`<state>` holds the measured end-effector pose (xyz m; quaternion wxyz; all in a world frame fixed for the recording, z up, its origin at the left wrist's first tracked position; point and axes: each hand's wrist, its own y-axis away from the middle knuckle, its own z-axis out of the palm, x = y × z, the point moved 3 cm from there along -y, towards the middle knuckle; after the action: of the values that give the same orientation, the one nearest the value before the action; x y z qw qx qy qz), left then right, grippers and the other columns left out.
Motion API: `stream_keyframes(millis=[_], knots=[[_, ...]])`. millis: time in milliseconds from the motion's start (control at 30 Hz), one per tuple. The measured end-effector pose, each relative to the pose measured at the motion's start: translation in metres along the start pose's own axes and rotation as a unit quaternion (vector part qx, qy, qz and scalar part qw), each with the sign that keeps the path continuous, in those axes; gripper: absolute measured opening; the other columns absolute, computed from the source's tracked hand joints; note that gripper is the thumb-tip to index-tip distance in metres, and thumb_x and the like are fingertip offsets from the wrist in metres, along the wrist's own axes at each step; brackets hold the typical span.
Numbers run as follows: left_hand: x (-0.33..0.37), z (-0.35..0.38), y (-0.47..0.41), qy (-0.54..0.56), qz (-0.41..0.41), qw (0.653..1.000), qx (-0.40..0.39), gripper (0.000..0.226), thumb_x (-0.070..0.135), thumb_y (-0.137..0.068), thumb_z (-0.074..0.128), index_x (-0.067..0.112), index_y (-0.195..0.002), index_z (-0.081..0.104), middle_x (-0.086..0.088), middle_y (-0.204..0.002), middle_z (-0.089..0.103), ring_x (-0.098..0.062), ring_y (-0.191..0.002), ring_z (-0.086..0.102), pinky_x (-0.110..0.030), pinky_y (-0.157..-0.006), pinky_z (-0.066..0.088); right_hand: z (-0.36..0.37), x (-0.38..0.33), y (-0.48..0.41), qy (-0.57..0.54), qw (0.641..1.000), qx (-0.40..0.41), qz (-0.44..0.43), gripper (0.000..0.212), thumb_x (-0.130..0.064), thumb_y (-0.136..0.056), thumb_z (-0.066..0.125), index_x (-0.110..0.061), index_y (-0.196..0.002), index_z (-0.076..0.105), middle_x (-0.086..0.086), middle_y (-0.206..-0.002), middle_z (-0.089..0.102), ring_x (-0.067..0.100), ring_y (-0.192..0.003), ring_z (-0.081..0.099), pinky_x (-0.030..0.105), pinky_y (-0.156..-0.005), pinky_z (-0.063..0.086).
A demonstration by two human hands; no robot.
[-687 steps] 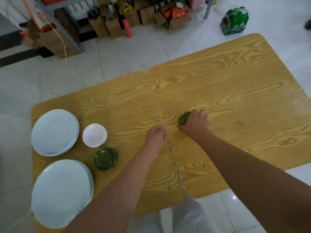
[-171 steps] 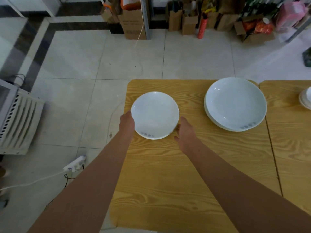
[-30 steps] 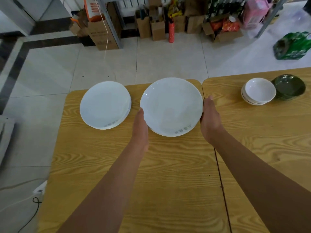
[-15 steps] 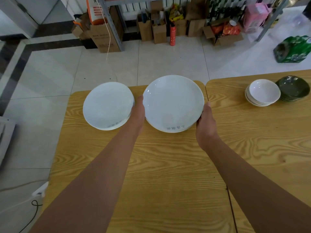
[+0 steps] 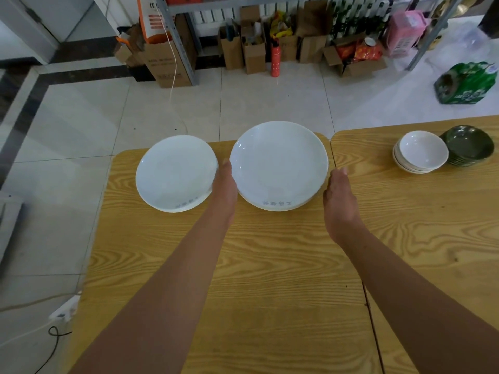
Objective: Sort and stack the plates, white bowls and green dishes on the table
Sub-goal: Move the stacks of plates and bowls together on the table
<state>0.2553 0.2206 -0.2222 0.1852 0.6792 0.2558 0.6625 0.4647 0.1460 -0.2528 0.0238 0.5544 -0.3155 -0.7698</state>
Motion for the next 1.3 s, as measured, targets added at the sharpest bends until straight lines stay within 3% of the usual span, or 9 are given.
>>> stream_keyframes(millis=[100, 200, 433, 700, 967, 1033, 1100, 1233, 1300], knots=[[-0.013, 0.007, 0.012, 0.043, -0.014, 0.998, -0.036, 0.048, 0.043, -0.105, 0.030, 0.023, -0.146, 0.042, 0.000, -0.148, 0.048, -0.018, -0.135, 0.043, -0.042, -0.117, 0.031, 0.003, -0.009, -0.002, -0.007, 0.999, -0.033, -0.011, 0.048, -0.057, -0.100, 0.025, -0.032, -0.121, 0.060, -0.020, -0.128, 0.062, -0.004, -0.124, 0.049, 0.020, -0.104, 0.033], [-0.015, 0.009, 0.011, 0.059, -0.006, 0.997, -0.043, 0.049, 0.045, -0.104, 0.029, 0.025, -0.147, 0.041, 0.000, -0.147, 0.049, -0.019, -0.135, 0.044, -0.045, -0.117, 0.031, 0.006, -0.013, 0.000, 0.004, 0.999, -0.042, -0.022, 0.048, -0.054, -0.103, 0.022, -0.033, -0.128, 0.058, -0.018, -0.127, 0.063, -0.004, -0.119, 0.054, 0.015, -0.095, 0.039], [-0.013, 0.008, 0.014, 0.061, 0.011, 0.997, -0.051, 0.046, 0.044, -0.105, 0.028, 0.025, -0.143, 0.047, 0.001, -0.142, 0.053, -0.018, -0.130, 0.048, -0.045, -0.116, 0.033, 0.005, -0.011, -0.002, 0.002, 0.998, -0.056, -0.020, 0.047, -0.055, -0.102, 0.021, -0.038, -0.134, 0.051, -0.019, -0.136, 0.057, -0.004, -0.124, 0.049, 0.015, -0.098, 0.036], [-0.013, 0.008, 0.014, 0.060, -0.004, 0.997, -0.041, 0.047, 0.045, -0.103, 0.033, 0.024, -0.143, 0.047, 0.000, -0.144, 0.052, -0.020, -0.133, 0.047, -0.046, -0.117, 0.032, 0.004, -0.011, -0.005, 0.002, 0.998, -0.065, -0.008, 0.037, -0.051, -0.103, 0.023, -0.044, -0.114, 0.058, -0.027, -0.118, 0.063, -0.008, -0.116, 0.051, 0.014, -0.097, 0.035], [-0.005, 0.014, 0.025, 0.055, -0.014, 0.998, -0.007, 0.048, 0.044, -0.105, 0.028, 0.023, -0.146, 0.043, -0.002, -0.146, 0.050, -0.021, -0.135, 0.044, -0.045, -0.117, 0.031, 0.004, -0.015, -0.002, 0.020, 0.998, -0.059, 0.003, 0.040, -0.051, -0.104, 0.021, -0.042, -0.119, 0.056, -0.031, -0.113, 0.060, -0.008, -0.120, 0.047, 0.014, -0.098, 0.032], [-0.001, 0.017, 0.030, 0.056, -0.011, 0.998, 0.005, 0.048, 0.042, -0.106, 0.027, 0.022, -0.146, 0.042, -0.001, -0.144, 0.050, -0.019, -0.131, 0.045, -0.040, -0.115, 0.032, -0.001, -0.017, 0.004, 0.016, 0.999, -0.050, 0.009, 0.054, -0.054, -0.103, 0.021, -0.026, -0.142, 0.046, -0.023, -0.133, 0.055, 0.002, -0.135, 0.039, 0.018, -0.106, 0.029], [0.001, 0.019, 0.037, 0.055, -0.007, 0.998, 0.032, 0.045, 0.039, -0.106, 0.029, 0.020, -0.145, 0.042, 0.002, -0.138, 0.050, -0.015, -0.120, 0.047, -0.031, -0.105, 0.036, -0.008, -0.022, 0.013, 0.002, 0.999, -0.037, 0.018, 0.067, -0.058, -0.101, 0.021, -0.018, -0.155, 0.023, -0.008, -0.159, 0.030, 0.011, -0.148, 0.022, 0.026, -0.117, 0.019], [0.007, 0.036, 0.060, -0.004, 0.030, 0.992, 0.119, 0.053, 0.041, -0.103, 0.032, 0.022, -0.152, 0.029, -0.003, -0.153, 0.039, -0.025, -0.133, 0.043, -0.040, -0.107, 0.036, -0.038, -0.040, 0.030, -0.013, 1.000, -0.004, 0.005, 0.068, -0.058, -0.102, 0.020, -0.020, -0.157, 0.017, -0.005, -0.164, 0.017, 0.014, -0.150, 0.015, 0.033, -0.123, 0.013], [0.016, 0.061, 0.075, -0.026, 0.086, 0.989, 0.121, 0.054, 0.040, -0.104, 0.032, 0.025, -0.155, 0.024, 0.001, -0.158, 0.032, -0.022, -0.141, 0.036, -0.035, -0.109, 0.031, -0.063, -0.053, 0.035, -0.020, 0.999, 0.024, -0.008, 0.066, -0.056, -0.102, 0.023, -0.018, -0.156, 0.017, -0.003, -0.163, 0.019, 0.015, -0.150, 0.017, 0.036, -0.123, 0.014]])
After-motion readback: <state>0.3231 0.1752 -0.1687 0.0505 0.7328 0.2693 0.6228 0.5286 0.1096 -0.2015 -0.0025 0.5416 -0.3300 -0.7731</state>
